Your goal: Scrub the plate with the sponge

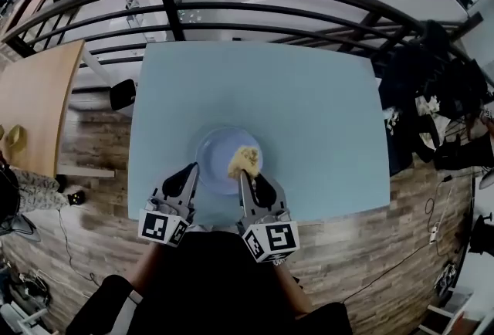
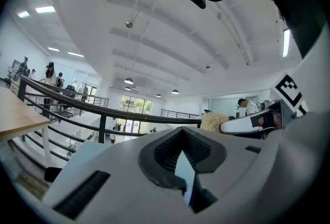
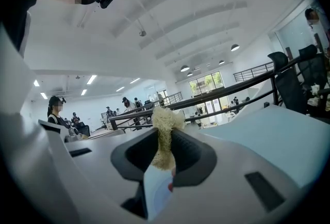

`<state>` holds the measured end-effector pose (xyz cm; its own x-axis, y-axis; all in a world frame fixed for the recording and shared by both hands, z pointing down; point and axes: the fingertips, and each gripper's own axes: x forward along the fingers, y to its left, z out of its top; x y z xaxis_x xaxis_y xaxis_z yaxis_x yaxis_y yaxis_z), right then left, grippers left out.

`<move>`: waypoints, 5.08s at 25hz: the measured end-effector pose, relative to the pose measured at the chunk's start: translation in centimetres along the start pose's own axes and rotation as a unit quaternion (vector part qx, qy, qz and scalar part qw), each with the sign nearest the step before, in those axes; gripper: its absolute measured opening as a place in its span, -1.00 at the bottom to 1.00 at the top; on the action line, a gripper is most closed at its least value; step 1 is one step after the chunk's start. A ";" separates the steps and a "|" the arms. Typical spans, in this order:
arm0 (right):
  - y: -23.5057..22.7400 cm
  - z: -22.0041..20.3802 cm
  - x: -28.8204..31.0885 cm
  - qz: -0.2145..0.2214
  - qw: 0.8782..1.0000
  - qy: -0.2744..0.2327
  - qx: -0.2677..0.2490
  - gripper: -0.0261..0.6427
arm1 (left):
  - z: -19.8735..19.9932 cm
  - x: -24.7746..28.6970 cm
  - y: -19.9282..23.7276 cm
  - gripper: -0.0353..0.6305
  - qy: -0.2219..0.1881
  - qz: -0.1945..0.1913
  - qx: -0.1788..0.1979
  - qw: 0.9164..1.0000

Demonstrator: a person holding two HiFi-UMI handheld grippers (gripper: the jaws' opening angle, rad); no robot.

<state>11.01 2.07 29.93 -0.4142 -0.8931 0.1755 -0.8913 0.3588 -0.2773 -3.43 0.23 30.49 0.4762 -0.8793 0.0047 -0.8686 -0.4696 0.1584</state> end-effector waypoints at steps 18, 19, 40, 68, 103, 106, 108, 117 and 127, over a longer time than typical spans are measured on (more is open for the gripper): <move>-2.2 -7.0 7.1 0.100 0.986 0.127 0.035 -0.70 | -4.9 -0.2 1.8 -0.89 0.033 0.129 -0.013 0.991; -2.3 -7.6 7.5 0.097 0.985 0.135 0.036 -0.70 | -5.4 -0.1 2.0 -0.89 0.036 0.127 -0.017 0.991; -5.1 -19.0 15.3 0.034 0.965 0.253 0.058 -0.70 | -10.9 5.3 6.0 -0.89 0.088 0.088 -0.043 0.991; -5.7 -25.9 19.2 0.022 0.941 0.327 0.081 -0.70 | -14.2 8.0 6.8 -0.89 0.121 0.065 -0.064 0.988; -14.0 -24.7 14.5 -0.096 0.938 0.316 0.104 -0.70 | -14.5 7.3 5.9 -0.89 0.122 0.055 -0.056 0.989; -14.3 -24.6 13.8 -0.104 0.936 0.322 0.100 -0.70 | -14.4 7.3 5.8 -0.89 0.122 0.054 -0.054 0.990; -14.5 -24.6 13.3 -0.110 0.934 0.326 0.098 -0.70 | -14.2 7.3 5.8 -0.89 0.118 0.054 -0.055 0.990; -13.1 -24.0 12.8 -0.101 0.935 0.324 0.101 -0.70 | -14.1 6.7 6.2 -0.89 0.119 0.053 -0.054 0.990; -7.1 -24.7 14.7 -0.030 0.936 0.338 0.093 -0.70 | -13.7 5.9 6.6 -0.89 0.120 0.063 -0.053 0.989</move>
<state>6.65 -6.91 57.83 -0.4427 -0.5116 0.7364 -0.8952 0.2047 -0.3959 -4.50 -6.94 45.11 0.3959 -0.8800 0.2624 -0.9095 -0.3361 0.2447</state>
